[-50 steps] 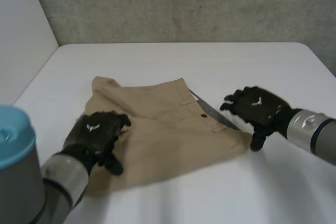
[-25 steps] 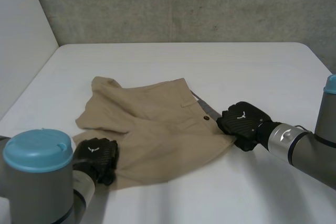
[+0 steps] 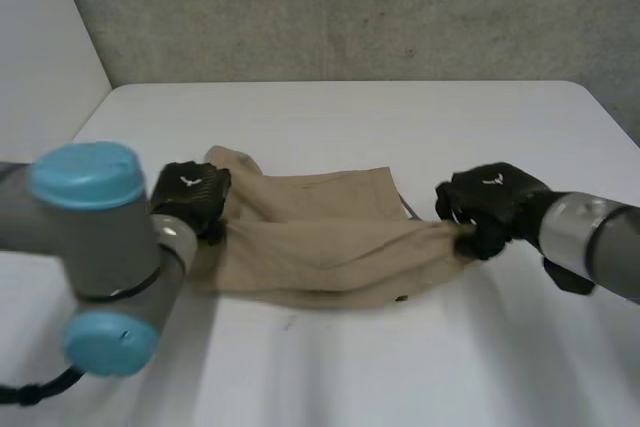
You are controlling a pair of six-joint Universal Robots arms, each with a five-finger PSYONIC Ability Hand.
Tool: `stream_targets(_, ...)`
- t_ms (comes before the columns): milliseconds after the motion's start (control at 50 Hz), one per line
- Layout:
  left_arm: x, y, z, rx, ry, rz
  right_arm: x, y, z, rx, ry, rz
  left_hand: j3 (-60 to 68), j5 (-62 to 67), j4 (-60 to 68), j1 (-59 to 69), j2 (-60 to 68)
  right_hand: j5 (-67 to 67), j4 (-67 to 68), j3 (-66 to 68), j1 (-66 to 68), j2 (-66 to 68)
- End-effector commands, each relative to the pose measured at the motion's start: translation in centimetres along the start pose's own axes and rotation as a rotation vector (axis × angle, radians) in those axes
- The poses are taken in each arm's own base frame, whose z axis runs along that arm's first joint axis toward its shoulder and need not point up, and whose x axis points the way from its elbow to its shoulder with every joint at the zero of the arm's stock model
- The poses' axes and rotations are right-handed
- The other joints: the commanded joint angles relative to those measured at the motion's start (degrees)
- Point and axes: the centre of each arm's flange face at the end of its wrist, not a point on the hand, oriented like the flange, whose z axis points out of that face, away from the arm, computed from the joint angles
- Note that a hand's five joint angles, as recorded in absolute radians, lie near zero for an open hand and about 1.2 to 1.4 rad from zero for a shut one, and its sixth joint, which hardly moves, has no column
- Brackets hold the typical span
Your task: Fold the shorts.
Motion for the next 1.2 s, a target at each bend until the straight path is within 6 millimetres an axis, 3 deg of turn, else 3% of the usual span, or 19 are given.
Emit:
stream_targets(20,1.0,1.0,5.2,0.008,-0.028,0.048,-1.1,0.9,5.1,-0.023,0.155,0.064,-30.8,-31.0,-31.1,-30.2,-30.8,13.4,12.1,12.7,24.9,12.6)
stream_targets(140,0.0,-0.6,3.9,0.03,-0.045,0.035,-0.4,1.5,7.6,0.03,0.223,0.172,-47.1,-47.4,-47.4,-46.6,-47.2,13.4,12.1,12.7,24.9,12.6)
stream_targets(180,-0.6,-1.4,2.1,0.039,-0.045,0.028,-0.5,1.7,8.0,0.046,0.221,0.207,-47.1,-47.4,-47.4,-46.6,-47.2,13.4,12.1,12.7,24.9,12.6)
stream_targets(280,-0.9,-0.9,-1.9,0.015,-0.022,0.033,-0.6,1.8,8.1,0.05,0.223,0.221,-45.5,-45.7,-45.8,-44.9,-45.5,13.4,12.1,12.7,24.9,12.6)
stream_targets(300,-0.9,-0.5,-3.3,0.005,-0.014,0.035,-0.5,1.7,8.2,0.054,0.225,0.221,-43.8,-44.0,-44.1,-43.2,-43.8,13.4,12.1,12.7,24.9,12.6)
stream_targets(460,0.4,1.9,-7.7,-0.048,0.087,0.048,-0.4,1.7,8.4,0.059,0.226,0.212,-17.6,-17.8,-17.9,-17.0,-17.6,13.4,12.1,12.7,24.9,12.6)
stream_targets(540,1.1,2.9,-8.9,-0.08,0.146,0.017,-0.5,2.0,8.6,0.051,0.223,0.207,-17.2,-17.4,-17.5,-16.6,-17.2,13.4,12.1,12.7,24.9,12.6)
stream_targets(660,1.0,3.2,-8.5,-0.099,0.145,-0.057,-0.6,2.0,8.5,0.049,0.218,0.207,-19.4,-19.6,-19.7,-18.8,-19.4,13.4,12.1,12.7,24.9,12.6)
stream_targets(740,1.1,4.1,-7.2,-0.124,0.135,-0.059,-0.7,2.0,8.5,0.048,0.217,0.207,-27.6,-27.9,-27.9,-27.1,-27.6,13.4,12.1,12.7,24.9,12.6)
stream_targets(840,0.2,5.0,-4.5,-0.153,0.089,-0.076,-0.7,2.2,8.3,0.044,0.216,0.207,-28.0,-28.2,-28.3,-27.4,-28.0,13.4,12.1,12.7,24.9,12.6)
stream_targets(1020,0.1,5.9,-2.1,-0.166,0.068,-0.081,-0.9,2.5,8.3,0.035,0.212,0.207,-26.8,-27.0,-27.1,-26.2,-26.8,13.4,12.1,12.7,24.9,12.6)
stream_targets(1120,0.2,6.1,-1.7,-0.155,0.066,-0.082,-0.9,2.5,8.3,0.035,0.212,0.207,-21.8,-22.0,-22.1,-21.2,-21.8,13.4,12.1,12.7,24.9,12.6)
stream_targets(1200,0.1,5.8,-1.2,-0.114,0.054,-0.088,-0.9,2.5,8.3,0.036,0.213,0.204,-6.7,-6.9,-7.0,-6.1,-6.7,13.4,12.1,12.7,24.9,12.6)
